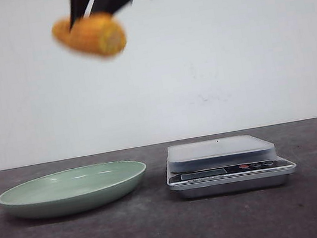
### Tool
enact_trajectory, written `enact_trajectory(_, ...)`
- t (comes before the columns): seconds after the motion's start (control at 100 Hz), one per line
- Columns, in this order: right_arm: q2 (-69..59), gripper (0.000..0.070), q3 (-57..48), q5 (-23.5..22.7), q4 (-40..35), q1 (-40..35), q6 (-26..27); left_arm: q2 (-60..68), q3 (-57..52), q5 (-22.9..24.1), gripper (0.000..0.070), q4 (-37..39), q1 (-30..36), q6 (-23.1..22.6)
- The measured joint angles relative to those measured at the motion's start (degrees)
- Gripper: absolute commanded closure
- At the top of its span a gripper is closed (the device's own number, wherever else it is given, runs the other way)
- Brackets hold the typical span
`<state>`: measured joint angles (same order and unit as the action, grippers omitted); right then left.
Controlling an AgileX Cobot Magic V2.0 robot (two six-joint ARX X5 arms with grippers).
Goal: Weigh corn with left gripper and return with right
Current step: 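Grasp the corn cob with the right gripper and lift it, then carry the corn cob with the right gripper to the plate and release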
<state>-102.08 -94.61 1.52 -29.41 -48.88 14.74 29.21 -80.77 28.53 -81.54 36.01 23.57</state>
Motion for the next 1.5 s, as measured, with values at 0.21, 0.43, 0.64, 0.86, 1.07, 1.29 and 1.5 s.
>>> enact_trajectory(0.21, -9.2, 0.0700, 0.0, -1.5, 2.2, -0.3, 2.0, 0.0, 0.0, 0.0, 0.0353, 0.0, 0.0, 0.0)
enact_trajectory(0.43, -14.4, 0.0700, 0.0, -1.6, 3.6, -0.2, 3.7, 0.0, 0.0, 0.0, 0.0353, 0.0, 0.0, 0.0)
enact_trajectory(0.64, -15.3, 0.0700, 0.0, -2.0, 5.1, -0.2, 4.0, 0.0, 0.0, 0.0, 0.0353, 0.0, 0.0, 0.0)
enact_trajectory(0.86, -16.3, 0.0700, -0.1, -2.0, 4.2, -0.2, 4.6, 0.0, 0.1, 0.0, 0.0353, 0.0, 0.0, 0.0)
enact_trajectory(1.07, -16.9, 0.0700, -0.1, -2.0, 3.4, -0.2, 4.9, 0.0, 0.1, 0.0, 0.0352, 0.0, 0.0, 0.0)
enact_trajectory(1.29, -16.9, 0.0299, -0.1, -2.0, 3.5, -0.2, 4.9, 0.0, 0.1, 0.0, 0.0352, 0.0, 0.0, 0.0)
enact_trajectory(1.5, -16.9, 0.0234, -0.1, -1.9, 3.7, -0.2, 5.0, 0.0, 0.1, 0.0, 0.0352, 0.0, 0.0, 0.0)
